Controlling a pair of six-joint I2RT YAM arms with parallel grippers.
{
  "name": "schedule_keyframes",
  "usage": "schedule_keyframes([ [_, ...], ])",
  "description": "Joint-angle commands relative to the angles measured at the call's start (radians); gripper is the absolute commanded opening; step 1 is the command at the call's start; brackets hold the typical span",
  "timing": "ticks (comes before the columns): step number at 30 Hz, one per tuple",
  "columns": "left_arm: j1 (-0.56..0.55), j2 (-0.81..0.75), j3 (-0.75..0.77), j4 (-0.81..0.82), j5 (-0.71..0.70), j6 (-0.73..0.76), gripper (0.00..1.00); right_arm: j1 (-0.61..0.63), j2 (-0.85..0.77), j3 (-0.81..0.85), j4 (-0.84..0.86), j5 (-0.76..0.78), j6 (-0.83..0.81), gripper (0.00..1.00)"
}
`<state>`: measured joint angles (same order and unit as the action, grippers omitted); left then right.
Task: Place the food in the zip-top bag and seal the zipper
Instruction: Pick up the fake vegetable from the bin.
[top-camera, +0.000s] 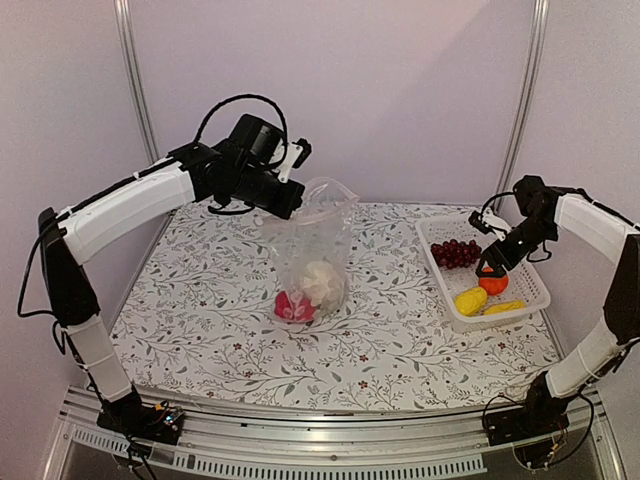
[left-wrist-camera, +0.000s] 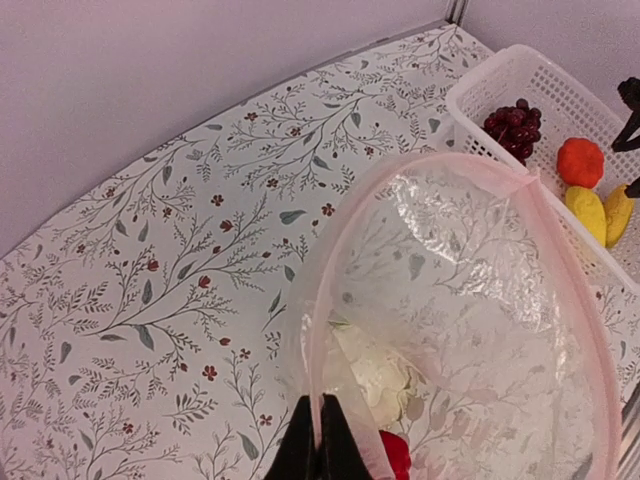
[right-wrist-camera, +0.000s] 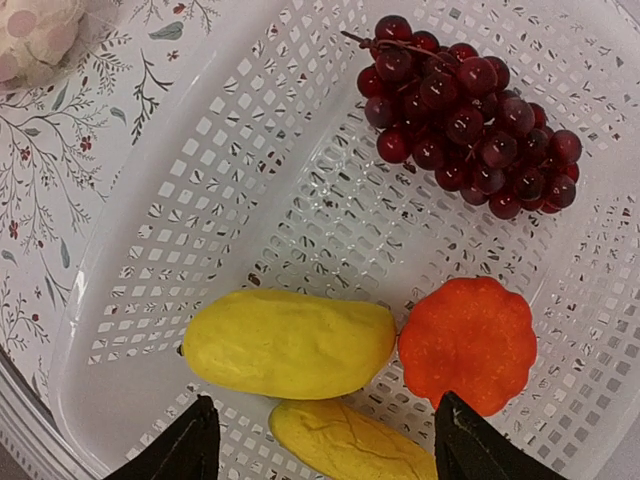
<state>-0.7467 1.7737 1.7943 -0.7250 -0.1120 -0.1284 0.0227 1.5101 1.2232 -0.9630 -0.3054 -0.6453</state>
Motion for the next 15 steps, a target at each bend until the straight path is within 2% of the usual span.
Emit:
schedule_keyframes([
  [1,0.013,-0.024,-0.047,0.05,0.032,-0.024,0.01,-0.014,0.016,0.011,0.04,0.099,0.043,0.73],
  [15,0.012,-0.057,-0.065,0.106,0.081,-0.042,0.0,-0.016,0.231,0.075,0.157,0.251,0.149,0.79],
])
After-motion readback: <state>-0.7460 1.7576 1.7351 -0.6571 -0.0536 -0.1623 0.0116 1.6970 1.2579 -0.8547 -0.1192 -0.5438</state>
